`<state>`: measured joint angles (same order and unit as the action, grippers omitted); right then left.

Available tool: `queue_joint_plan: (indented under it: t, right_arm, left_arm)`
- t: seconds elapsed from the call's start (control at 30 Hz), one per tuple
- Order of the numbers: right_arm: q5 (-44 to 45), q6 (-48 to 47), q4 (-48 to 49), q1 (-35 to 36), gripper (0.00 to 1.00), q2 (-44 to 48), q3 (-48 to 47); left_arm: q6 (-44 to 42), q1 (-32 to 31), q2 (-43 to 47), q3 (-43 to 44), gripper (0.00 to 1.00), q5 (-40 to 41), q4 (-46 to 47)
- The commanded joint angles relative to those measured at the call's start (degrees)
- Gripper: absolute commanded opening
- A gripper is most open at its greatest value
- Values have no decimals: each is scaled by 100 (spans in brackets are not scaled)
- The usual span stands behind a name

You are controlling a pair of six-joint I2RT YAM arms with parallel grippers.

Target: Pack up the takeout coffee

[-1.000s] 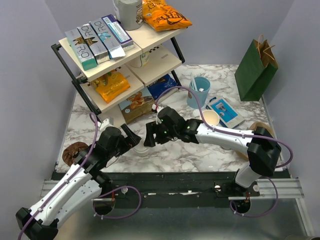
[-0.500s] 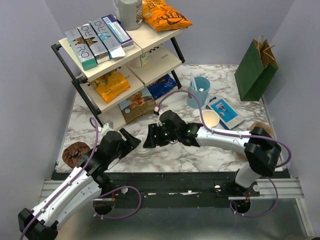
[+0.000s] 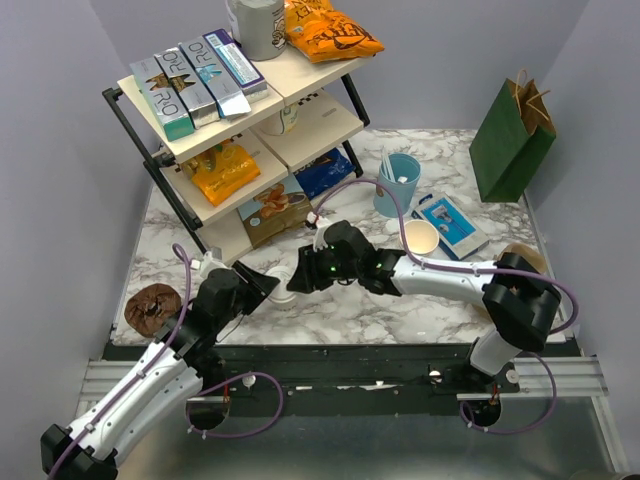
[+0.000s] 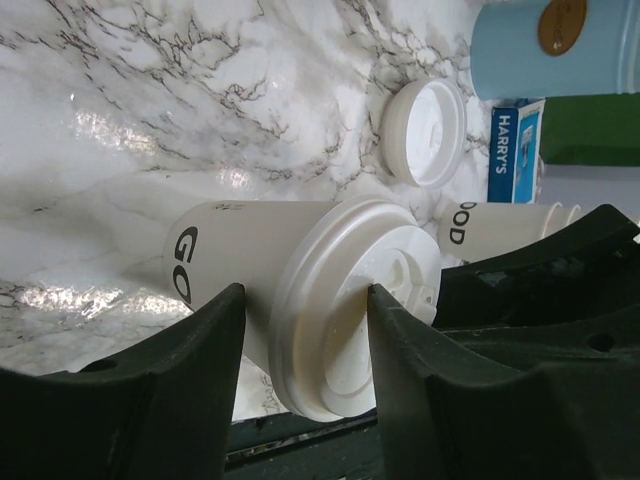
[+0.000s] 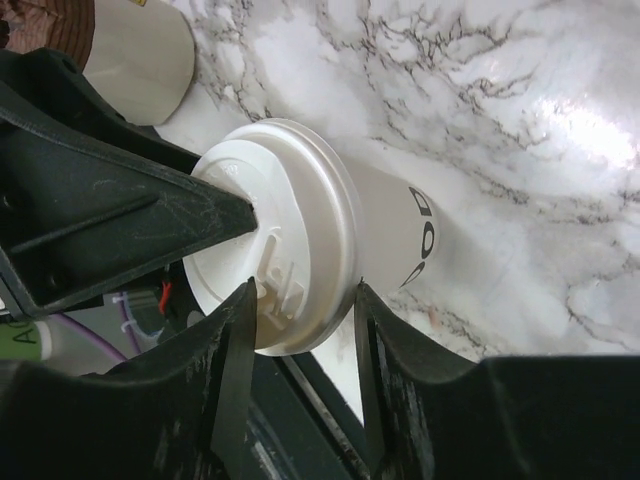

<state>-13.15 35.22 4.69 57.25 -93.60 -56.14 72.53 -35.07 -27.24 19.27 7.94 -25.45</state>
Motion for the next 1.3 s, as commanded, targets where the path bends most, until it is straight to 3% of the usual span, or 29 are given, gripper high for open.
queue_joint_plan:
  t: [0.0, 0.17, 0.27, 0.4, 0.5, 0.67, 0.7, 0.9, 1.13, 1.27]
  right_arm:
    - [-179, -1280, 243, 93, 41, -509, 191]
    - [199, -1798, -326, -29, 41, -712, -71]
    - [-29, -1878, -1564, -223, 47, -834, -747]
    - [-109, -1931, -2541, -276, 61, -967, -1363]
    - [-197, -2002, -2938, -276, 64, -1028, -1663]
    - [31, -2326, -3079, -276, 66, -1116, -2145]
    - [31, -2431, -3157, -276, 65, -1177, -2269]
    - [-355, -3213, -3667, -285, 64, -1705, -3095]
    - [-1031, -4295, -3825, -276, 68, -1688, -3394]
    - [-874, -4218, -3861, -285, 76, -1451, -3491]
  left_arm:
    - [191, -17, -79, -538, 33, -372, -337]
    - [139, -17, -106, -460, 30, -320, -987]
    - [16, -17, 61, -258, 33, -294, -1400]
    - [-405, -17, 255, -73, 46, -311, -1428]
    - [-599, -17, 141, 24, 54, -416, -1200]
    - [-951, -17, -272, 357, 68, -469, -1006]
    - [-995, -17, -299, 411, 81, -469, -971]
    - [-1268, -17, -325, 868, 99, -399, -1145]
    - [-1426, 0, -290, 1246, 99, 66, -1515]
    - [-1479, -9, -378, 1483, 99, 505, -1840]
